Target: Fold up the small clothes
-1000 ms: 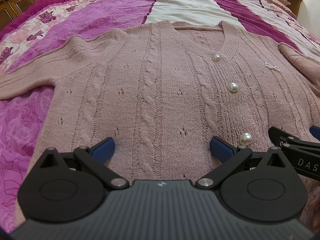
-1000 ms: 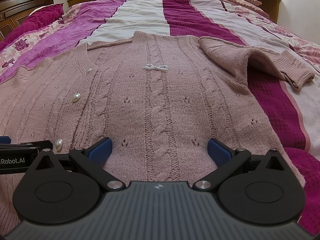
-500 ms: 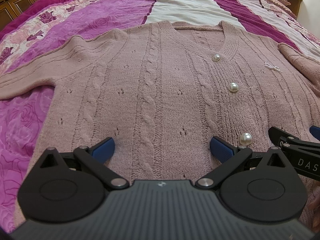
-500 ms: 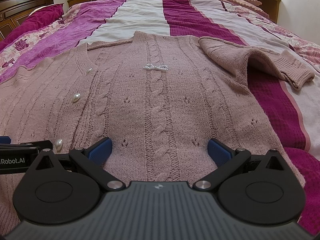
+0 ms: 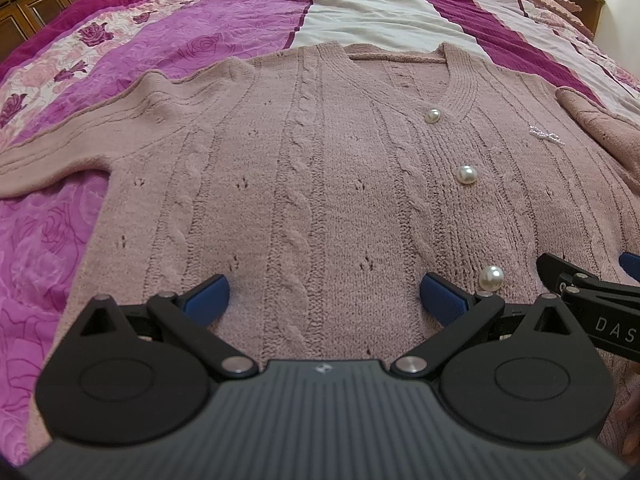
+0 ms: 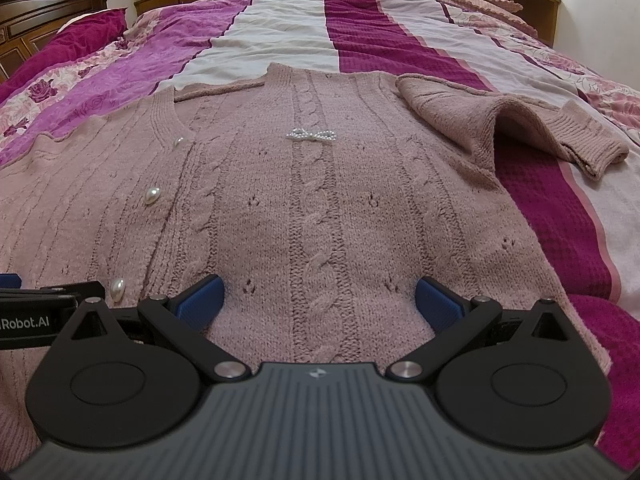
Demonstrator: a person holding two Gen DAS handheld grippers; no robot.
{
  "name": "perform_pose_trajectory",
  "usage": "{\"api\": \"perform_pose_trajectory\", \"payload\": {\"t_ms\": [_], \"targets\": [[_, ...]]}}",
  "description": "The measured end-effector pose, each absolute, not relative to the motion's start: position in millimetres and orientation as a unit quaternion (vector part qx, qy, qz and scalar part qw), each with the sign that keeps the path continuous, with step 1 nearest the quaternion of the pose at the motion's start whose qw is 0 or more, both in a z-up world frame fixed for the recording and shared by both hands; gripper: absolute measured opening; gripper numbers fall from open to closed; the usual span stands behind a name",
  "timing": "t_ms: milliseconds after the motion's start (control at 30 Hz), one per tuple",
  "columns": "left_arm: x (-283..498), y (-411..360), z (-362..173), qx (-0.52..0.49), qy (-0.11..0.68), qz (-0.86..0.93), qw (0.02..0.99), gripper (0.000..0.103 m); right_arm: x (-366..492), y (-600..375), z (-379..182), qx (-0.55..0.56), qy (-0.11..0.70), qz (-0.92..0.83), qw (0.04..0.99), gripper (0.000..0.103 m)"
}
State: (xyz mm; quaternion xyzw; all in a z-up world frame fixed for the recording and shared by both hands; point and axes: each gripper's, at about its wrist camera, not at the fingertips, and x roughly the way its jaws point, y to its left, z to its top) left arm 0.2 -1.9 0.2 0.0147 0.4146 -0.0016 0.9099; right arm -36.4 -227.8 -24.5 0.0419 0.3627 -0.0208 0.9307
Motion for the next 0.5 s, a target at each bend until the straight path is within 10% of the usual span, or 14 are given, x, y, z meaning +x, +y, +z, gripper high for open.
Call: {"api": "perform_pose_trajectory", "payload": {"t_ms": [500], "targets": [[5.8,1.0,2.9,0.013,0.424,-0.001,0.906,0.103,-36.5,-227.3,-25.1,0.044,0.361,-0.022,0.931,0.103]]}}
